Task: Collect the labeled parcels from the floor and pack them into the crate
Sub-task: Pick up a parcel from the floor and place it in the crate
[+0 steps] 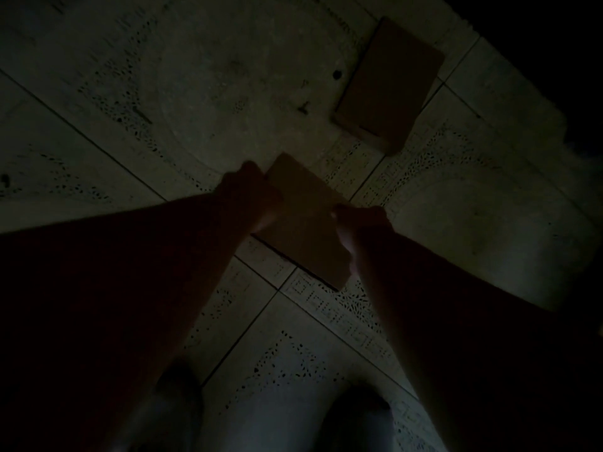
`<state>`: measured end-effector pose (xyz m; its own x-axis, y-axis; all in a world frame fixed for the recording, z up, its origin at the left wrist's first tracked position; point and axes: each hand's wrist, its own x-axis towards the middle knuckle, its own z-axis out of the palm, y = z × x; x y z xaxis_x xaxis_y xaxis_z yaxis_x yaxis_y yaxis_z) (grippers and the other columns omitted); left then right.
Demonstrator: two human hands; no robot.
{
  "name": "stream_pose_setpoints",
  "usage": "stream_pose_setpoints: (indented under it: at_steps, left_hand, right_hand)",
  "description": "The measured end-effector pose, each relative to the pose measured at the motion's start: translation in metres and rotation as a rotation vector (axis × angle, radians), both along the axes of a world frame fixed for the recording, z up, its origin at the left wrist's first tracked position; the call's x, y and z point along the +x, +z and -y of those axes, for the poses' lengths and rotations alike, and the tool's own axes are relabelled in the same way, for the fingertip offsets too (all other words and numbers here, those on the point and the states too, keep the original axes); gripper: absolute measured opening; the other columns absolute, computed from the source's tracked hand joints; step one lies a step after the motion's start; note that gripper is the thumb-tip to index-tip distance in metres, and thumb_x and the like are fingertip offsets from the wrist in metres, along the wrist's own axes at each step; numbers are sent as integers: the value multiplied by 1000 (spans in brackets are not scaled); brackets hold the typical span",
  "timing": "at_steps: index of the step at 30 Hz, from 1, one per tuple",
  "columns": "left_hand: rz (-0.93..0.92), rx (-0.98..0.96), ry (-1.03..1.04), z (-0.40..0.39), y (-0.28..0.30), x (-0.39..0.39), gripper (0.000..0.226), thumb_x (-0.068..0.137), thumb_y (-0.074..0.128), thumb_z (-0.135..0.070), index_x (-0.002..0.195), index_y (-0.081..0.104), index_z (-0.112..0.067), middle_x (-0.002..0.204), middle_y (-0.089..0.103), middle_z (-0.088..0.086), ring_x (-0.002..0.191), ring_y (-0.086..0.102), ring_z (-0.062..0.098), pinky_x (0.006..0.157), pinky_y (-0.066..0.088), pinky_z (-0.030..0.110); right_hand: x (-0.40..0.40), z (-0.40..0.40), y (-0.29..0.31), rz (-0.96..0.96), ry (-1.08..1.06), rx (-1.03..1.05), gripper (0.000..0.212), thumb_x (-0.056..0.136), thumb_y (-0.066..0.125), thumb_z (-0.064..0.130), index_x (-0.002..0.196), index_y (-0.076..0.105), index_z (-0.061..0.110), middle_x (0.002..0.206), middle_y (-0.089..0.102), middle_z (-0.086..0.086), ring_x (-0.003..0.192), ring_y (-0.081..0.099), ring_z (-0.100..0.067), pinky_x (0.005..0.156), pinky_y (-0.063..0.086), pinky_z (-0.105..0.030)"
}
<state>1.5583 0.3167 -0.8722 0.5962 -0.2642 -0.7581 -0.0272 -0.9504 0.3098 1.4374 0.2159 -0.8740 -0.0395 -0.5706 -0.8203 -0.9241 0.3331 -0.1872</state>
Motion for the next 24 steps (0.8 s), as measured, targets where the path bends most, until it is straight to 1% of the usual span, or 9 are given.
stream_pose_setpoints:
  at_steps: [2, 5, 10, 12, 14, 16, 19, 22, 24]
  left_hand:
    - [63, -92, 22, 4, 12, 16, 46, 94, 58, -25, 137, 43, -17, 123, 56, 15, 80, 59, 26, 61, 52, 36]
    - [37, -197, 40, 10, 50, 30, 42, 96, 58, -21, 137, 48, -14, 125, 58, 15, 102, 62, 36, 85, 56, 48]
    - [44, -331, 186, 1, 138, 29, 35, 100, 53, -27, 132, 57, -17, 105, 59, 11, 78, 61, 24, 75, 59, 42]
    - [91, -308, 152, -9, 179, 28, 31, 98, 53, -25, 126, 62, -13, 95, 63, 9, 73, 62, 23, 74, 59, 42]
    - [122, -277, 106, -21, 225, 29, 27, 95, 54, -20, 119, 64, -11, 92, 66, 9, 70, 64, 23, 71, 61, 40]
    - [133, -276, 96, -31, 276, 31, 25, 96, 52, -22, 112, 65, -9, 97, 71, 14, 77, 69, 29, 73, 61, 44]
    - [241, -424, 63, -45, 374, 26, 45, 101, 41, -33, 113, 65, 3, 96, 67, 20, 88, 65, 36, 84, 54, 42]
    - [466, -564, 2, -57, 488, 24, 56, 100, 29, -37, 119, 62, 4, 96, 63, 25, 87, 59, 34, 80, 45, 34]
    - [518, -668, 94, -64, 562, 32, 58, 96, 29, -44, 119, 63, -3, 98, 62, 13, 90, 56, 23, 84, 46, 35]
  right_hand:
    - [2, 8, 8, 9, 64, -100, 67, 91, 54, 57, 140, 36, 14, 98, 53, -8, 75, 53, -24, 70, 52, -41]
    - [4, 13, 40, -22, 248, -233, 73, 86, 43, 70, 134, 46, 15, 122, 56, -10, 106, 56, -31, 89, 50, -45]
    - [-5, -12, 129, 29, 606, -458, 99, 71, 15, 91, 124, 55, 17, 116, 59, -14, 107, 56, -34, 91, 47, -49]
    - [-11, -31, 171, 102, 742, -493, 100, 63, 18, 94, 121, 55, 21, 115, 59, -9, 107, 55, -30, 91, 45, -48]
    - [-11, -48, 215, 202, 883, -490, 83, 67, 44, 87, 120, 52, 24, 116, 56, -5, 108, 53, -26, 92, 45, -47]
    - [-5, -60, 260, 309, 918, -517, 57, 76, 68, 59, 116, 51, 22, 112, 56, -4, 103, 57, -25, 87, 51, -46]
    - [12, -75, 345, 500, 805, -634, 34, 78, 71, 28, 104, 51, 20, 95, 58, 1, 83, 59, -20, 69, 53, -37]
    - [24, -83, 450, 653, 695, -677, 30, 78, 69, 29, 98, 49, 23, 84, 48, 11, 71, 50, -6, 59, 43, -25]
    - [35, -85, 525, 719, 617, -703, 34, 74, 67, 38, 93, 39, 34, 75, 43, 18, 64, 46, 6, 53, 32, -10]
